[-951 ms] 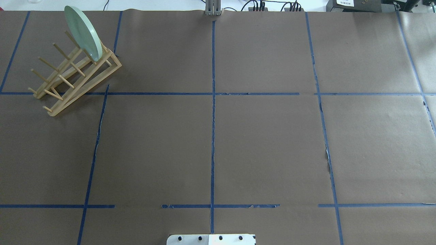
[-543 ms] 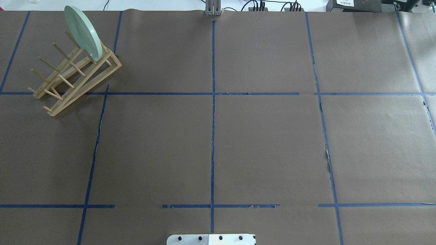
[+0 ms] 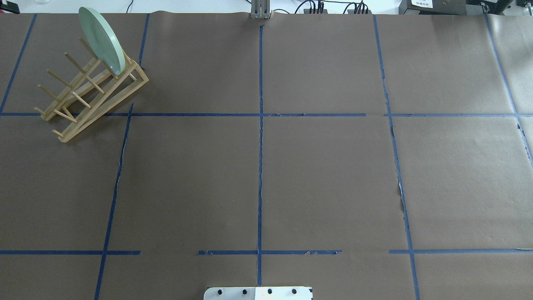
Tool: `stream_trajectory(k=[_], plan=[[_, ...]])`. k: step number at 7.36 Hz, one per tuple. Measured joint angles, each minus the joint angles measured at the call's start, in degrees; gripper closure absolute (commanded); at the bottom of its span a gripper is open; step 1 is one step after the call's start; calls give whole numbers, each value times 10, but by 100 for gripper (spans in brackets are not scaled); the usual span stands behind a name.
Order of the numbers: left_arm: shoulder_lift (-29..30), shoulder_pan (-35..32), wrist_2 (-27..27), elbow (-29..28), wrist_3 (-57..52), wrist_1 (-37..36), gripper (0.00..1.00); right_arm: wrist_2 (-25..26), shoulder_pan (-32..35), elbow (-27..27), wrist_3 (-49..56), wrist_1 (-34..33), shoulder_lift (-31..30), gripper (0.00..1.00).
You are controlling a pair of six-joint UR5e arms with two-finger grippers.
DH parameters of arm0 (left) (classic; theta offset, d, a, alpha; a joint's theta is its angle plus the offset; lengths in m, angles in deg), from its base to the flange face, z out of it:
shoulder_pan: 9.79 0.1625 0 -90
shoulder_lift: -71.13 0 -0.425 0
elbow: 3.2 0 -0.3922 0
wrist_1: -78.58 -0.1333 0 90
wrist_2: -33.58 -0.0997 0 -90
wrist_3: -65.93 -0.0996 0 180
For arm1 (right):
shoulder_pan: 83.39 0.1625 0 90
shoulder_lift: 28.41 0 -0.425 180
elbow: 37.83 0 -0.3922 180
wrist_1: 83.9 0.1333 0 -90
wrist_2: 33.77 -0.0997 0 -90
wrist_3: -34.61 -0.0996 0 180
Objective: Place plate on table
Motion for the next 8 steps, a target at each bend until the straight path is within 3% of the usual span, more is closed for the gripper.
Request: stream_trajectory(k=[3, 5, 6, 7, 8], plan=[[68, 65, -99, -51, 360, 69, 0, 0, 0, 0, 0, 0, 0, 0], [85, 100, -151, -81, 465, 86, 1, 0, 0, 0, 0, 0, 0, 0], [88, 108, -161, -87, 479, 88, 40, 0, 0, 0, 0, 0, 0, 0], [89, 111, -164, -91, 485, 89, 99, 0, 0, 0, 0, 0, 0, 0], [89, 112, -165, -92, 486, 89, 100, 0, 0, 0, 0, 0, 0, 0]])
